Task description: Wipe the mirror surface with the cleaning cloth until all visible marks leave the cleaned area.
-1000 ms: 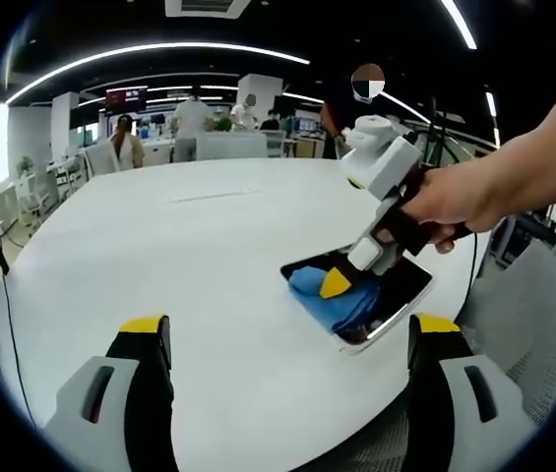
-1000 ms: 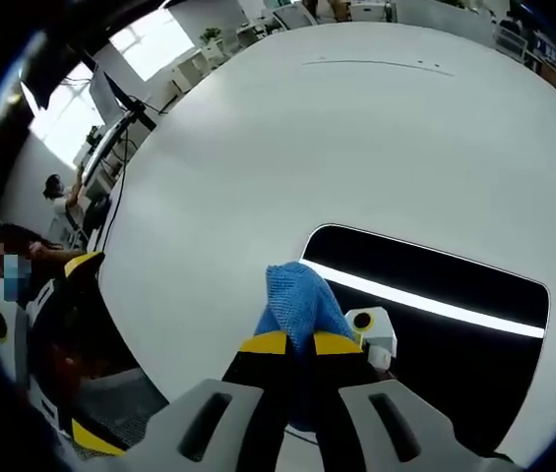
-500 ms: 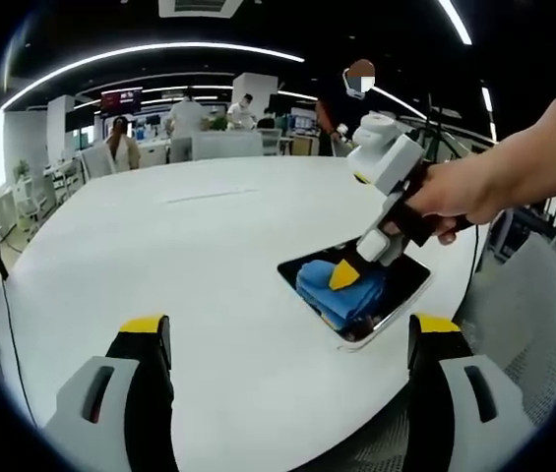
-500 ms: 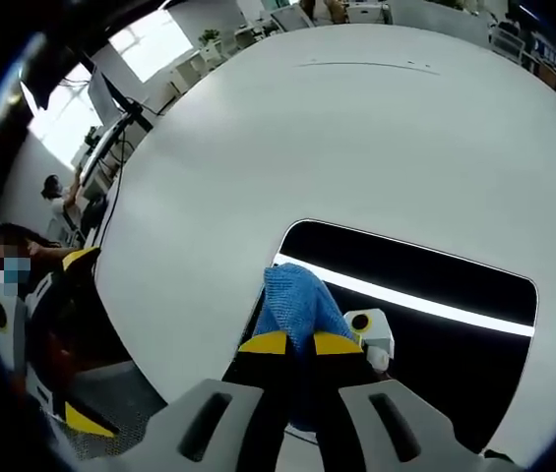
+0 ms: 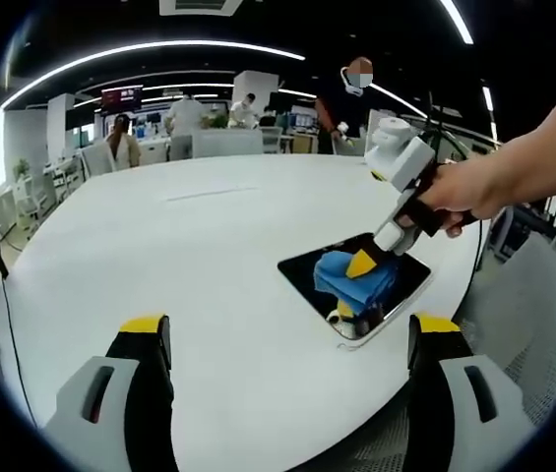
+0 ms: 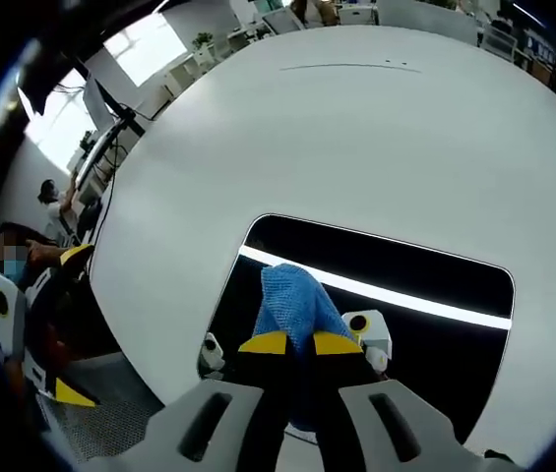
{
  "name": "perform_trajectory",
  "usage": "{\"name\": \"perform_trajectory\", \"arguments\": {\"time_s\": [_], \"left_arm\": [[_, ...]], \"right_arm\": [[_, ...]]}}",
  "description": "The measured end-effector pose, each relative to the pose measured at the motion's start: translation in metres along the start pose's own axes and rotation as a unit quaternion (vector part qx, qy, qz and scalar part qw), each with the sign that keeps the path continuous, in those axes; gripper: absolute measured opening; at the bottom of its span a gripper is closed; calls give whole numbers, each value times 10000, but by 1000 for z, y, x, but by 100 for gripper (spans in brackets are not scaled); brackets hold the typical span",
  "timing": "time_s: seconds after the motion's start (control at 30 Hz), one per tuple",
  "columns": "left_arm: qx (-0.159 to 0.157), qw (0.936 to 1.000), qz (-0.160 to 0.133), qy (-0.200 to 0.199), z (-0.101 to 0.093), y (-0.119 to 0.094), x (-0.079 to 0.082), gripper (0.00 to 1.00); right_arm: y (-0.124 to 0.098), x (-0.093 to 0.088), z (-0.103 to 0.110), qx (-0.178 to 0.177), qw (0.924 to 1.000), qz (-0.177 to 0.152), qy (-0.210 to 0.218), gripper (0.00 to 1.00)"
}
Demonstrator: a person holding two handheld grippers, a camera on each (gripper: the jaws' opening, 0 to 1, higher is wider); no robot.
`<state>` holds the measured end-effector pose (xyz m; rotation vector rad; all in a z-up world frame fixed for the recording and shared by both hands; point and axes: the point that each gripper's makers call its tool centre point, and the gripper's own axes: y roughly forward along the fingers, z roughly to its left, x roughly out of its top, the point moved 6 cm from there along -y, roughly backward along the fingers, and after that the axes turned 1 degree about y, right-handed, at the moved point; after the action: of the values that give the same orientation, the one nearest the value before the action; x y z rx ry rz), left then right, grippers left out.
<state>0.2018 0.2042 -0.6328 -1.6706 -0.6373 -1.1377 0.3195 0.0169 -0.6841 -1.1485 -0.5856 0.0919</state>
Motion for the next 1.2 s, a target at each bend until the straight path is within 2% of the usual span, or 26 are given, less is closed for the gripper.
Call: {"name": "perform_trajectory", "arguments": {"time_s": [0.27, 0.73, 0.87, 0.9, 0.93, 0.97, 1.03, 1.2], "left_arm": [[-4, 10000, 38, 35, 0, -1, 0, 99], [-32, 9999, 98, 81, -2, 0, 0, 99], [41, 9998, 89, 172, 1, -2, -1, 99], [155, 9996, 25, 244, 5, -3, 1, 99], [138, 9998, 13, 130, 5, -3, 0, 99], [94, 9998, 151, -49, 5, -3, -4, 99], [91, 9998, 105, 120, 5, -2, -2, 99], [68, 9999, 111, 103, 4, -2, -3, 99]], "right_arm": [[-6, -4, -11, -42, 10000, -61, 24, 1], [-21, -11, -45, -129, 9995, -131, 256, 1], [-25, -14, -52, -187, 9995, -126, 228, 1], [-26, -15, -55, -200, 9995, -123, 198, 1], [-27, -15, -58, -203, 9995, -122, 208, 1], [-28, -15, -62, -205, 9993, -133, 282, 1], [-29, -17, -68, -201, 9991, -152, 354, 1], [-34, -19, -73, -240, 9988, -159, 389, 1]]}}
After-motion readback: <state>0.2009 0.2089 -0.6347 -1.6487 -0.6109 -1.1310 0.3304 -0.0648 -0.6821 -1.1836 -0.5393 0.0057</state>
